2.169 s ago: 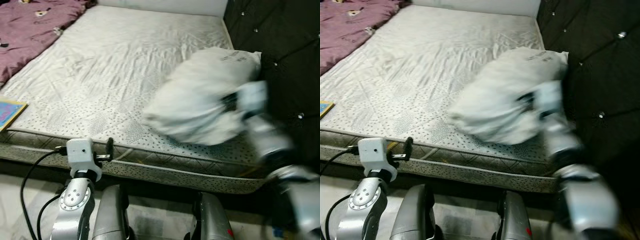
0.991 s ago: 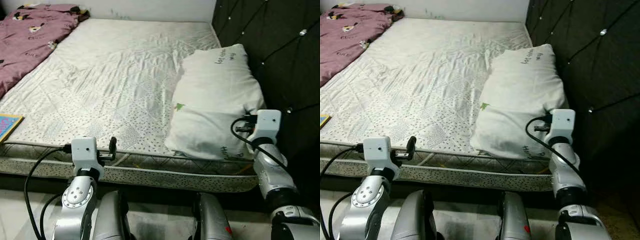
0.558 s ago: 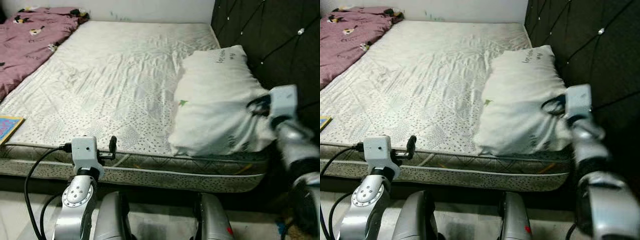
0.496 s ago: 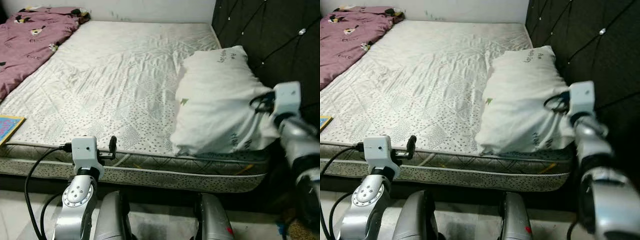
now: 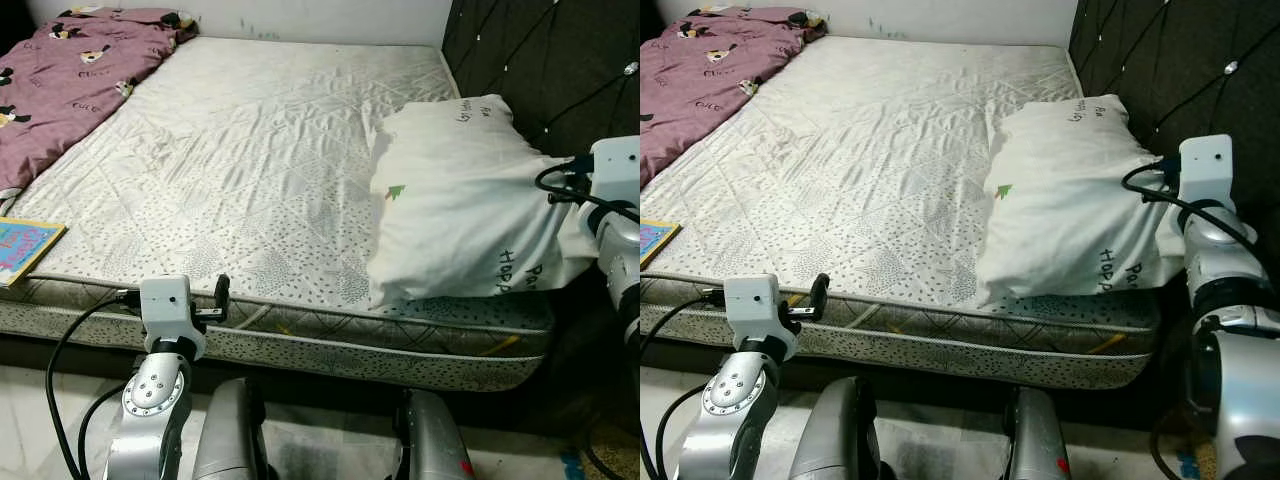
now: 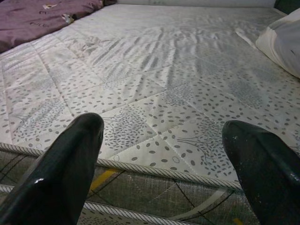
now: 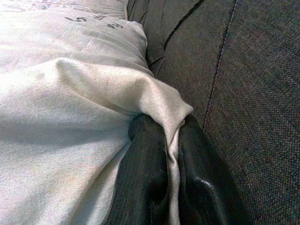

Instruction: Clean up the room

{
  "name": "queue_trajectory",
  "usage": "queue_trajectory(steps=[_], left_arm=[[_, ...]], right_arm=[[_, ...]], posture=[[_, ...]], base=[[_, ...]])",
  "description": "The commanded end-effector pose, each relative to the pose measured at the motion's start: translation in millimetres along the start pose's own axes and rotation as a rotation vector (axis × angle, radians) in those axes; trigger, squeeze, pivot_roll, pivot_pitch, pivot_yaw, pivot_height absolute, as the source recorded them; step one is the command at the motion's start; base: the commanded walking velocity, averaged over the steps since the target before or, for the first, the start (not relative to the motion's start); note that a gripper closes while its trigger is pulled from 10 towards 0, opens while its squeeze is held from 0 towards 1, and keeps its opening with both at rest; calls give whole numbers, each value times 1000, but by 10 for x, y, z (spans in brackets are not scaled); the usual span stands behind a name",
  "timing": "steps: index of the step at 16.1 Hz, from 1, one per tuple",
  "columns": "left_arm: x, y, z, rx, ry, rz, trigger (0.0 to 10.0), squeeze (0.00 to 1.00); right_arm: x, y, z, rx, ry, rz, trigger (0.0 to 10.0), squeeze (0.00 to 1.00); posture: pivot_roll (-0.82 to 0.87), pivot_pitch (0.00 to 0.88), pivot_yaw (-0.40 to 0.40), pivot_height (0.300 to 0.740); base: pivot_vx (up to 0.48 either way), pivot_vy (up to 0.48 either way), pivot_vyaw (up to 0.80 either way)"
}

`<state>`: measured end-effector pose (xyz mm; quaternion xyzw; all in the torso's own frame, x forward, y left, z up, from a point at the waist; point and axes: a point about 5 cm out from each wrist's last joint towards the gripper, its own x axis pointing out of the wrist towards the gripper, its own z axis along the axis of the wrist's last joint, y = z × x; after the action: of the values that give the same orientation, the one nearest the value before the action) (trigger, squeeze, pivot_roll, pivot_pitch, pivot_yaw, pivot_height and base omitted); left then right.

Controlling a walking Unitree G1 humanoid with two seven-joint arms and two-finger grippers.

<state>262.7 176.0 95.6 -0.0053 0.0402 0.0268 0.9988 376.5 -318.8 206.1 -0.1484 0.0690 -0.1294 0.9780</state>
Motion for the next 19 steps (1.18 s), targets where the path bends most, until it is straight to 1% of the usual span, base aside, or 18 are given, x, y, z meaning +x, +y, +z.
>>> queue_trajectory(steps=[1, 2, 3, 5, 7, 8, 10, 11, 12, 13, 15, 17, 18, 19], left_arm=[[4, -2, 11, 9, -5, 0, 10000, 0], [14, -3, 18, 9, -6, -1, 10000, 0], [17, -10, 20, 8, -5, -5, 10000, 0], [16, -12, 22, 5, -4, -14, 10000, 0], [17, -11, 23, 5, -2, -18, 10000, 0], [15, -12, 22, 5, -1, -19, 10000, 0], [12, -10, 19, 5, 0, -18, 10000, 0], [9, -10, 16, 5, 2, -18, 10000, 0], [7, -9, 12, 5, 3, -18, 10000, 0], [7, -7, 10, 5, 3, -17, 10000, 0], [10, -6, 9, 5, 2, -17, 10000, 0], [11, -22, 5, 5, 3, -24, 10000, 0], [12, -22, 4, 5, 3, -25, 10000, 0], [17, -22, 3, 3, 4, -25, 10000, 0]], right_arm=[[5, 89, 66, 10, -71, 28, 10000, 0], [-6, 185, -16, 36, -67, 53, 10000, 745], [-14, 243, -59, 56, -69, 64, 10000, 1000], [-47, 414, -168, 59, -84, 82, 10000, 1000], [-65, 473, -189, 62, -105, 54, 10000, 1000], [-85, 498, -198, 37, -126, 27, 10000, 1000], [-100, 462, -170, 12, -158, -10, 10000, 1000], [-106, 408, -149, 7, -173, -41, 10000, 1000], [-114, 319, -128, 19, -187, -78, 10000, 1000], [-140, 250, -127, 5, -199, -86, 10000, 1000], [-187, 210, -157, -13, -213, -70, 10000, 1000], [-268, 196, -302, -9, -192, -62, 10000, 1000], [-325, 187, -369, 10, -191, -69, 10000, 1000], [-357, 210, -374, 38, -207, -72, 10000, 1000]], posture=[[43, 12, 12, 537], [43, 16, 12, 537], [43, 16, 12, 537], [42, 22, 19, 537], [41, 23, 20, 537], [43, 21, 18, 537], [43, 20, 18, 537], [43, 20, 18, 537], [43, 19, 16, 537], [43, 19, 16, 537], [39, 17, 14, 537], [31, 15, 17, 537], [31, 15, 17, 537], [21, 16, 21, 537]], base=[[0, 0, 0], [0, 0, 0], [0, 0, 0], [0, 0, 0], [0, 0, 0], [0, 0, 0], [0, 0, 0], [0, 0, 0], [0, 0, 0], [0, 0, 0], [0, 0, 0], [0, 0, 0], [0, 0, 0], [0, 0, 0]])
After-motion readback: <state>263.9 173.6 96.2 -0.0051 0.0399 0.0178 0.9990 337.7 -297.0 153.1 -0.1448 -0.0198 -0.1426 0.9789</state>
